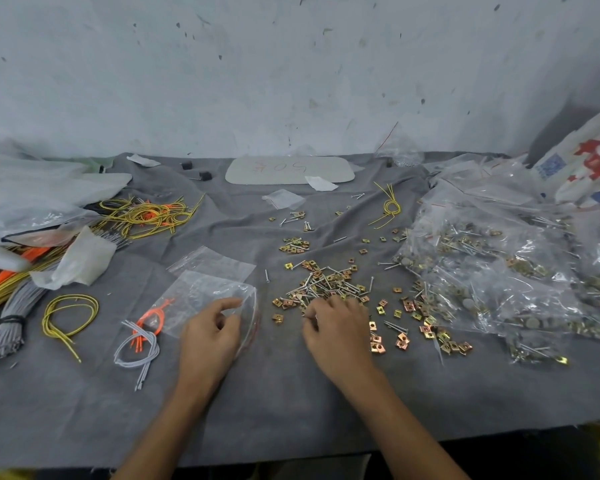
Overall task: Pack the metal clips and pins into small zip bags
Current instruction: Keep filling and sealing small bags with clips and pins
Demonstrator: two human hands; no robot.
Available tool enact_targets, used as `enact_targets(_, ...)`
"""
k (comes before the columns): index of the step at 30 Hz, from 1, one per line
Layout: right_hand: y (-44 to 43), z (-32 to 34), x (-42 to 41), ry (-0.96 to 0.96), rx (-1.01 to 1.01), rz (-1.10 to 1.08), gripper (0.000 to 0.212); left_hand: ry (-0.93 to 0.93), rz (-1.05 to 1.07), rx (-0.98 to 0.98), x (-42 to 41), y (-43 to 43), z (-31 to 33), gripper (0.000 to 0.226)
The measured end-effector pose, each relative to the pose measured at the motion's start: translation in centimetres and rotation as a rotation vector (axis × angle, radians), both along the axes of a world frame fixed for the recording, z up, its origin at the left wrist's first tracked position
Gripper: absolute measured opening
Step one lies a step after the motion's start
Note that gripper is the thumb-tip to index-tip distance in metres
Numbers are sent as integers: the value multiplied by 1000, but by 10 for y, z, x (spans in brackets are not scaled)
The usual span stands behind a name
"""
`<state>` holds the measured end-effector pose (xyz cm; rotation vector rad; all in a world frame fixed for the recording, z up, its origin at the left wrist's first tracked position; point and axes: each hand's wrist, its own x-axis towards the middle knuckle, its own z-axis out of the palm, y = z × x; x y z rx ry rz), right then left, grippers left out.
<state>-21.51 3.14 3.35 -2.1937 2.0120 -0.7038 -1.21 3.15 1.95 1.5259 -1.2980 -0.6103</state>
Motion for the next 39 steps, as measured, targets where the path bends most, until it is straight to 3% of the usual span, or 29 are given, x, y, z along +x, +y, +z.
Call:
enact_targets(13, 2, 11, 11, 126, 122, 66, 22, 2, 1, -3, 1, 0, -1, 37)
enact_targets(18, 2, 13, 21, -225, -46, 159, 8, -14, 13, -5, -1, 1, 3, 38)
enact_targets(22, 6, 4, 46, -447, -8, 288, 15, -38, 3, 4, -1, 3, 2, 37)
enact_targets(27, 8, -5, 80, -491, 11, 293, 28, -37, -6, -6, 2, -1, -1, 31)
enact_targets(34, 14, -17, 79, -570, 24, 233, 14, -62, -15, -12, 3, -1, -2, 33)
enact_targets(39, 12, -15, 80, -489, 3, 270, 16, -59, 0, -9, 1, 1, 0, 33)
